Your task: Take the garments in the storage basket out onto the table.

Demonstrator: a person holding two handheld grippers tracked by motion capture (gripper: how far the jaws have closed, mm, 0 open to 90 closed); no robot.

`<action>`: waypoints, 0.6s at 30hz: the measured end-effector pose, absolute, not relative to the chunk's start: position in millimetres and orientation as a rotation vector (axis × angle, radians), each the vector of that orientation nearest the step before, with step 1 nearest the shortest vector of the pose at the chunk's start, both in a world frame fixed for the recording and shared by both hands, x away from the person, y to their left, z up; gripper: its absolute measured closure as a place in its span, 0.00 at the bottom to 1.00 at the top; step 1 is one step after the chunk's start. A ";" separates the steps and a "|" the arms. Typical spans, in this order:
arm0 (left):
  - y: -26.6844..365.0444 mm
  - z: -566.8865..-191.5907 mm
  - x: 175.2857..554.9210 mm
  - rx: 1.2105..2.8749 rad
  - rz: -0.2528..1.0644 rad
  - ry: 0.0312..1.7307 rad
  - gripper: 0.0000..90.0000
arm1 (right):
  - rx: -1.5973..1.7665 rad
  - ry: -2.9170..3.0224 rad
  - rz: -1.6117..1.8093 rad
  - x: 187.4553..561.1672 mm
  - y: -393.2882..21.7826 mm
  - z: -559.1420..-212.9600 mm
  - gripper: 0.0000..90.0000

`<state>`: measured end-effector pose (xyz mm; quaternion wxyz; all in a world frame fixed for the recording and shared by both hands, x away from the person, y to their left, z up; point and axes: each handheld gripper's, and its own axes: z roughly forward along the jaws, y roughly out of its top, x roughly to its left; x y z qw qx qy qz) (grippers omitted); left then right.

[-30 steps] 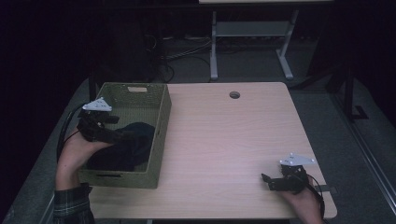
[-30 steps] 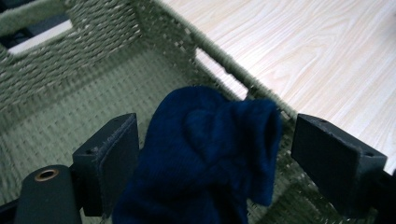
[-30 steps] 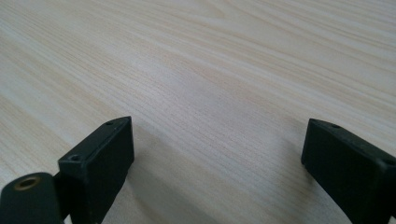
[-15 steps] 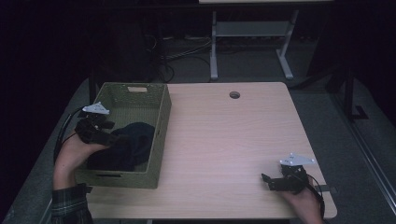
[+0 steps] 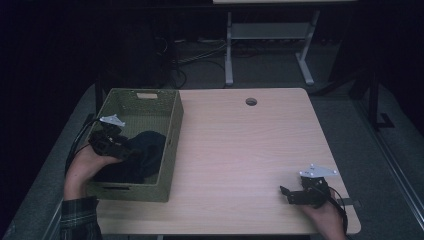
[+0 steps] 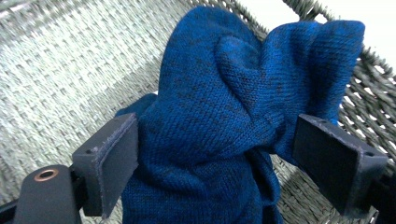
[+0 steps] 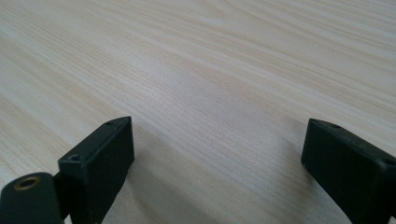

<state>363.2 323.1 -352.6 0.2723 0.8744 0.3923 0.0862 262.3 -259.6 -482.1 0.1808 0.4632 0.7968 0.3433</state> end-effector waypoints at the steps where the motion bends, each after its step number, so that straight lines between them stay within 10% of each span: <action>1: 323.1 -352.6 363.2 2.354 0.232 1.056 0.17 | 1.308 2.250 0.970 262.3 -259.7 -482.2 0.10; 18: 316.1 -360.3 369.5 2.446 0.127 1.008 0.68 | 1.309 2.250 0.970 262.3 -259.7 -482.1 0.10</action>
